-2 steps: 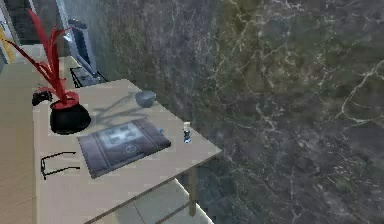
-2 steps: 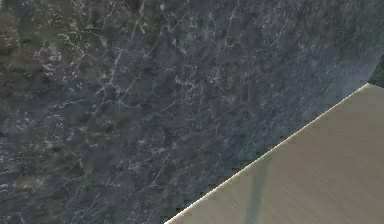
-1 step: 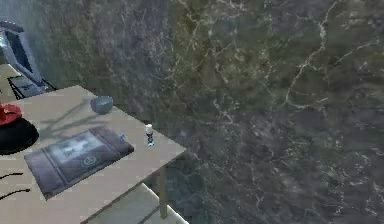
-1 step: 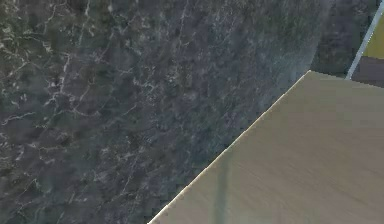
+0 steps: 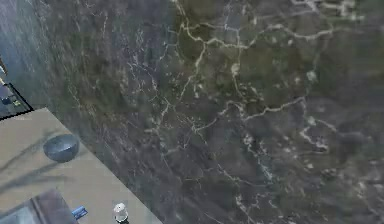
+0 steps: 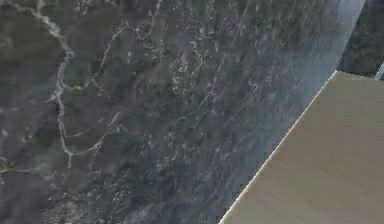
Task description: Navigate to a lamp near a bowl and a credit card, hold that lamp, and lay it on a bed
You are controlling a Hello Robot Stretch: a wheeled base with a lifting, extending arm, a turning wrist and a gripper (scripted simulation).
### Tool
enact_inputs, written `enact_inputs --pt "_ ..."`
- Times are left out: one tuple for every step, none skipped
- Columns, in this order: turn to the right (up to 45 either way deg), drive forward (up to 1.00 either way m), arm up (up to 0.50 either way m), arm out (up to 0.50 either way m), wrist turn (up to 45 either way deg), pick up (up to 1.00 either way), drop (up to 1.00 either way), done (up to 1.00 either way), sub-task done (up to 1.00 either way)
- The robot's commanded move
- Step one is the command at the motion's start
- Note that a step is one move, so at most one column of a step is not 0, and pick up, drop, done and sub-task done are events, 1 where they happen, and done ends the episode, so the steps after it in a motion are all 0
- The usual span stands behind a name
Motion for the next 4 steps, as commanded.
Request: enact_inputs --pt "-45.0 0.0 0.0 0.0 0.0 0.0 0.0 0.0 0.0" --pt "-45.0 0.0 0.0 0.0 0.0 0.0 0.0 0.0 0.0" --pt "-21.0 0.0 0.0 0.0 0.0 0.0 0.0 0.0 0.0" --pt "0.0 0.0 0.5 0.0 0.0 0.0 0.0 0.0 0.0"
